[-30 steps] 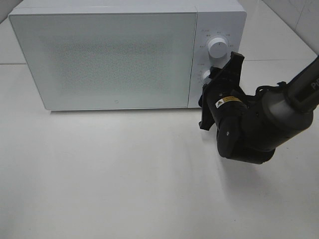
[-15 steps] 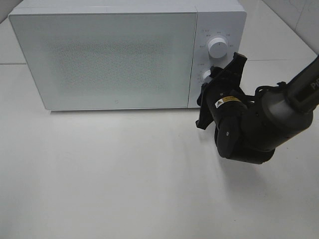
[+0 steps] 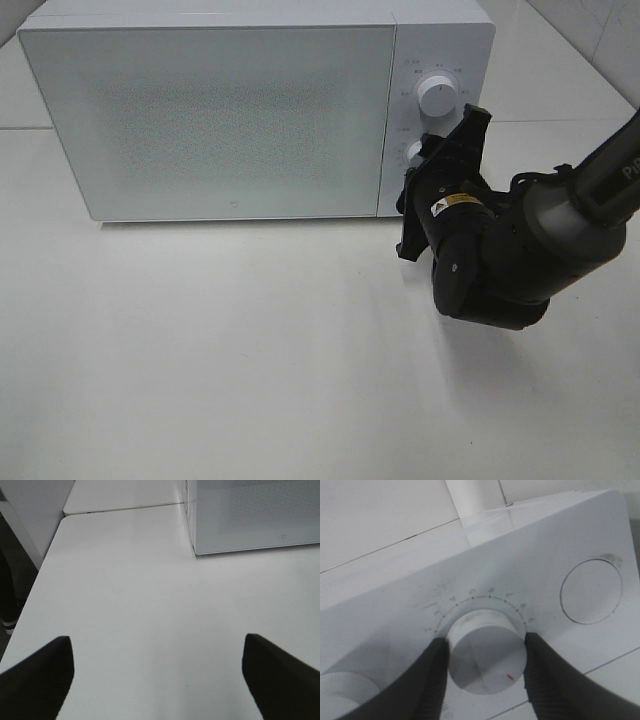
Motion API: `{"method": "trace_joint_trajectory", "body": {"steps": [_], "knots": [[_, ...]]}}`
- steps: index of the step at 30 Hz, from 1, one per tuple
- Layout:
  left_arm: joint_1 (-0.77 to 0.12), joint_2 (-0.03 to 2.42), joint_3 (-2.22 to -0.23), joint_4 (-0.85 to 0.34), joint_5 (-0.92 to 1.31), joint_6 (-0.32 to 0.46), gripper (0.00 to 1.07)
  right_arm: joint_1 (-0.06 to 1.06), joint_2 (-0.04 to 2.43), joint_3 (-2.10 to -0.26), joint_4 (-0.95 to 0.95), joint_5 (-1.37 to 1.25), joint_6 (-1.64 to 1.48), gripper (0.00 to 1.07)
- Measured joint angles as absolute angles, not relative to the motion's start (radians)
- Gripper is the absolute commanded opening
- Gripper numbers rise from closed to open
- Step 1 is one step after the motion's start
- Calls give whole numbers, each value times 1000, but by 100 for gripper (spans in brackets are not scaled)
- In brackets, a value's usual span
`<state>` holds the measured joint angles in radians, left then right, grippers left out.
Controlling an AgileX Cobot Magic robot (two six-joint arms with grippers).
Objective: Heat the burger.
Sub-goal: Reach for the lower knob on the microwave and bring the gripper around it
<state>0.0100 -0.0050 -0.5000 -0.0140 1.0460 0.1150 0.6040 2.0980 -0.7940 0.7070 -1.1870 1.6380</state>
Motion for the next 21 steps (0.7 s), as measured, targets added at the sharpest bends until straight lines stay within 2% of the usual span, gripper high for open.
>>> {"method": "trace_joint_trajectory", "body": {"steps": [12, 14, 15, 17, 20, 21], "knots": [[10, -5, -500, -14, 1046, 115, 84, 614, 2098, -804, 761, -1183, 1570, 28], [10, -5, -500, -14, 1046, 115, 84, 615, 2098, -808, 771, -1183, 1529, 36], [10, -5, -500, -14, 1046, 115, 84, 615, 2098, -808, 771, -1183, 1529, 36], [10, -5, -500, -14, 1046, 115, 84, 617, 2098, -810, 783, -1180, 1509, 46], [10, -5, -500, -14, 1046, 115, 84, 617, 2098, -810, 783, -1180, 1501, 48], [10, -5, -500, -14, 1046, 115, 84, 617, 2098, -810, 785, -1180, 1485, 52]]}}
